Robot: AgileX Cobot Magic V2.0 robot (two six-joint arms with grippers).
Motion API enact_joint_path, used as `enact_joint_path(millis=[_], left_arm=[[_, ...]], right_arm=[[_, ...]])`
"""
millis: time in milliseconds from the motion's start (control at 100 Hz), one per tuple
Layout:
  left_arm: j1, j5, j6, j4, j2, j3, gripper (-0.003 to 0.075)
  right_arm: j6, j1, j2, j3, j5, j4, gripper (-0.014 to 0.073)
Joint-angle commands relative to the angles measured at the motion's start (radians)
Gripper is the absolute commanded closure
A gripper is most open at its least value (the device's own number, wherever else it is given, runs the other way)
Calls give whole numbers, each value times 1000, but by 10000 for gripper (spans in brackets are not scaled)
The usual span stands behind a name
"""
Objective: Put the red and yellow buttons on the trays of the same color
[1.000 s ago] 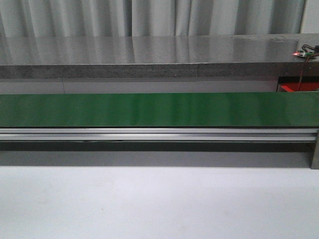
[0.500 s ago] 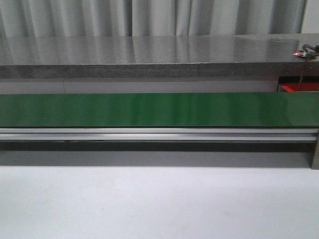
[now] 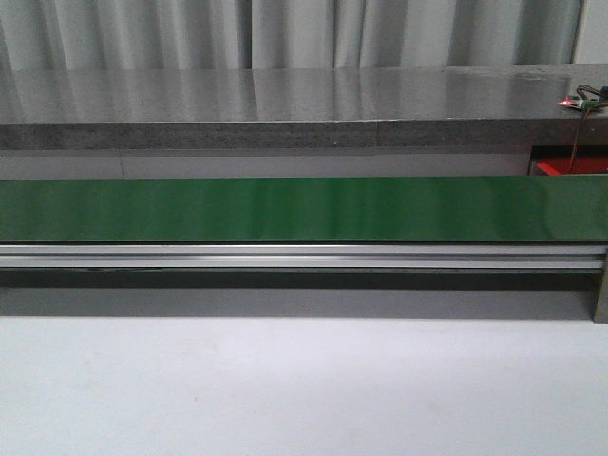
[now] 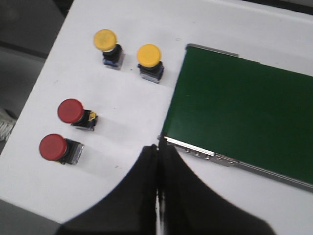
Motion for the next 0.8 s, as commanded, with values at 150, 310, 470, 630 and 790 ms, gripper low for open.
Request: enact_joint_path(millis=[150,310,470,630,790], left_arm=[[132,-48,-13,-56,58,-24,446],[146,-63,-13,-33,133,-29,180],[146,-86,4,-27,231,-31,173],[159,-114,90,-25,298,-37,173],[198,-153,129,-22,346,-37,173]], right_arm=[[-7,1,-20,-22,-41,10,667],[-7,1,-20,-22,-41,10,667],[-7,1,-20,-22,-41,10,667],[-7,1,-20,-22,-41,10,667],[-7,1,-20,-22,-41,10,667]])
